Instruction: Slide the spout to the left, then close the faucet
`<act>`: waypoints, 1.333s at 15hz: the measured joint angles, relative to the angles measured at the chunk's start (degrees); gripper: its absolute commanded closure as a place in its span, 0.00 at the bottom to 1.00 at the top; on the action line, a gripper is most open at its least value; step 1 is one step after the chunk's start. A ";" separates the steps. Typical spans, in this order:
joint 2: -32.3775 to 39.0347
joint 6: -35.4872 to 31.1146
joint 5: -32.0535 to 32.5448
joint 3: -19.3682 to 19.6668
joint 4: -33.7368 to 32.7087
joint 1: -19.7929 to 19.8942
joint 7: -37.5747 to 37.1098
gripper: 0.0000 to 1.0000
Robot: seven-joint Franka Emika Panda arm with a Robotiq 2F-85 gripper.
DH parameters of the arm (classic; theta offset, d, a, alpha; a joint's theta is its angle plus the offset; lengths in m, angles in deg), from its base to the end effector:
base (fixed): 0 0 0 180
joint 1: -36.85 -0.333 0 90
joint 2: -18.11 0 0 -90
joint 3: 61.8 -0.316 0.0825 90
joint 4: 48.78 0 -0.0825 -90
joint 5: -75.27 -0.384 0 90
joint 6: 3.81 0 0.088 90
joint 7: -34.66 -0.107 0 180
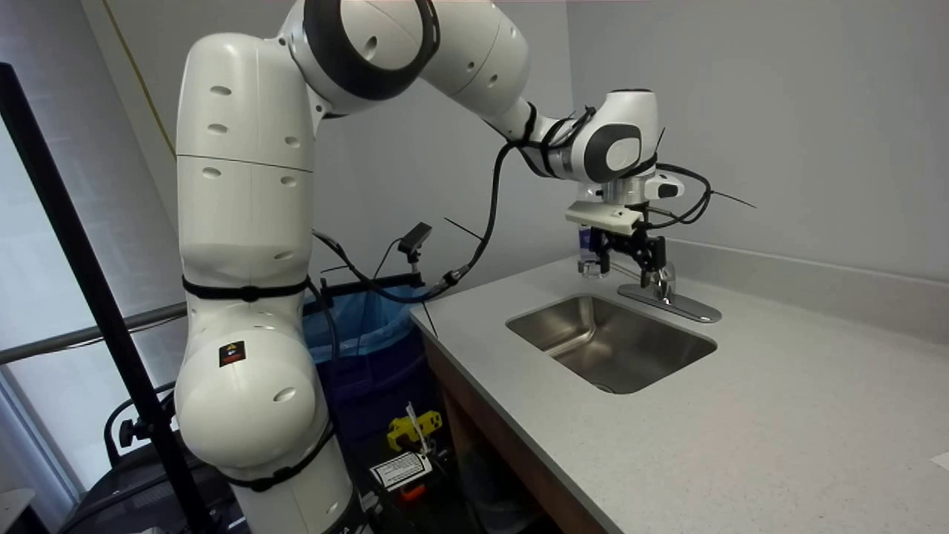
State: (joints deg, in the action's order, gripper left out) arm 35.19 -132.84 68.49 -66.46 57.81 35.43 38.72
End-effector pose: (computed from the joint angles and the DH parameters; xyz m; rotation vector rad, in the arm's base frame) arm 0.6311 0.0674 0.3691 -3.0139 -0.1539 -0.1385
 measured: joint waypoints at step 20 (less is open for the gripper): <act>12.92 0.56 -1.49 -3.44 -18.14 -5.71 -3.92 0.00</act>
State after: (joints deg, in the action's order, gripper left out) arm 48.11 -132.28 67.01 -69.90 39.67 29.72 34.80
